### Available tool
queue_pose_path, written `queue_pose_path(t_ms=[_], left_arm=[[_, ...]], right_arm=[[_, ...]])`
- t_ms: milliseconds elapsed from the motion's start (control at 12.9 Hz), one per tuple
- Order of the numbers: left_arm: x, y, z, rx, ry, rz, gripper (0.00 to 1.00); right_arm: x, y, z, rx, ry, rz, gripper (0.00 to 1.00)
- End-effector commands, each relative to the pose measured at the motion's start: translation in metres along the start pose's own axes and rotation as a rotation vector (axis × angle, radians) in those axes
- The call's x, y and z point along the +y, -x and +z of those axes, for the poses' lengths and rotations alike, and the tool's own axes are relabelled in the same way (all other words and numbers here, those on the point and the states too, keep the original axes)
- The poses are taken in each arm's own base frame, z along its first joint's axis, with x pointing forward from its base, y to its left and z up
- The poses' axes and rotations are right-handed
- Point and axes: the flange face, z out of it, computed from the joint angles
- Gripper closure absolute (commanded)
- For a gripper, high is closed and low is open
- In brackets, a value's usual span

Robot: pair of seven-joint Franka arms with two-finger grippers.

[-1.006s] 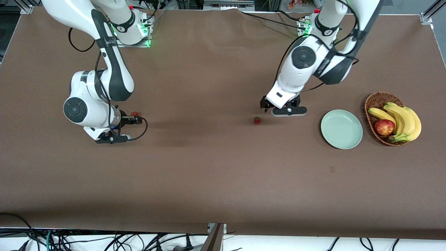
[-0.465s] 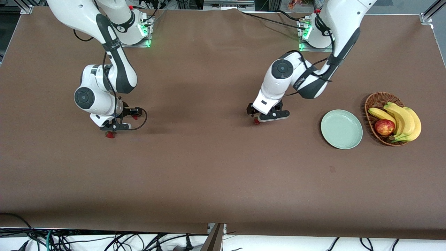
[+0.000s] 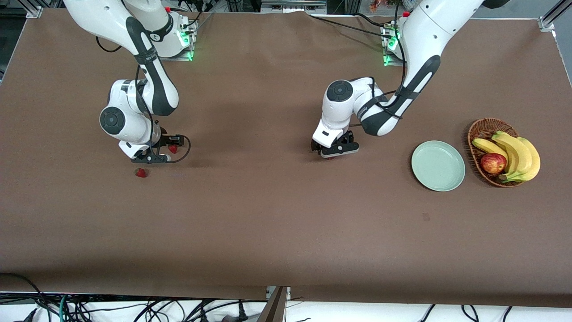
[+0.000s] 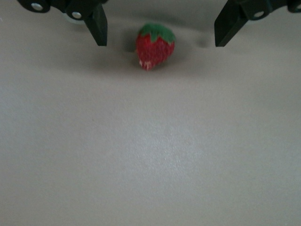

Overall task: Collect all strawberries into plate
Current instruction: 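Grasp a strawberry with each gripper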

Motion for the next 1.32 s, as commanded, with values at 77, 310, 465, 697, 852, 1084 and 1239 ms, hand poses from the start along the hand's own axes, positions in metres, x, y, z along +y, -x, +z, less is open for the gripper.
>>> queue_pose_path(t_ms=[77, 310, 465, 697, 852, 1084, 1239], left_arm=[[0.008, -0.015, 0.007, 0.014, 0.013, -0.018, 0.00], [0.007, -0.014, 0.007, 0.010, 0.009, -0.027, 0.30], [0.006, -0.016, 0.003, 0.011, 0.007, -0.030, 0.52], [0.004, -0.017, -0.002, 0.007, -0.026, -0.038, 0.84], [-0.001, -0.032, -0.025, -0.005, -0.021, -0.090, 0.89], [-0.027, -0.078, -0.062, -0.078, -0.028, -0.090, 0.90], [-0.046, -0.119, -0.102, -0.198, 0.002, -0.022, 0.90]], right_arm=[[-0.003, 0.002, 0.004, 0.047, -0.008, -0.008, 0.36], [-0.005, 0.003, 0.007, 0.044, -0.007, -0.018, 0.48], [-0.005, 0.003, 0.006, 0.045, -0.008, -0.018, 0.60], [-0.007, -0.001, -0.002, 0.055, -0.013, -0.022, 0.85], [-0.013, -0.008, -0.011, 0.069, -0.020, -0.021, 0.88], [-0.043, -0.026, -0.042, 0.042, -0.046, 0.017, 0.88], [-0.075, -0.038, -0.058, 0.035, -0.055, 0.067, 0.88]])
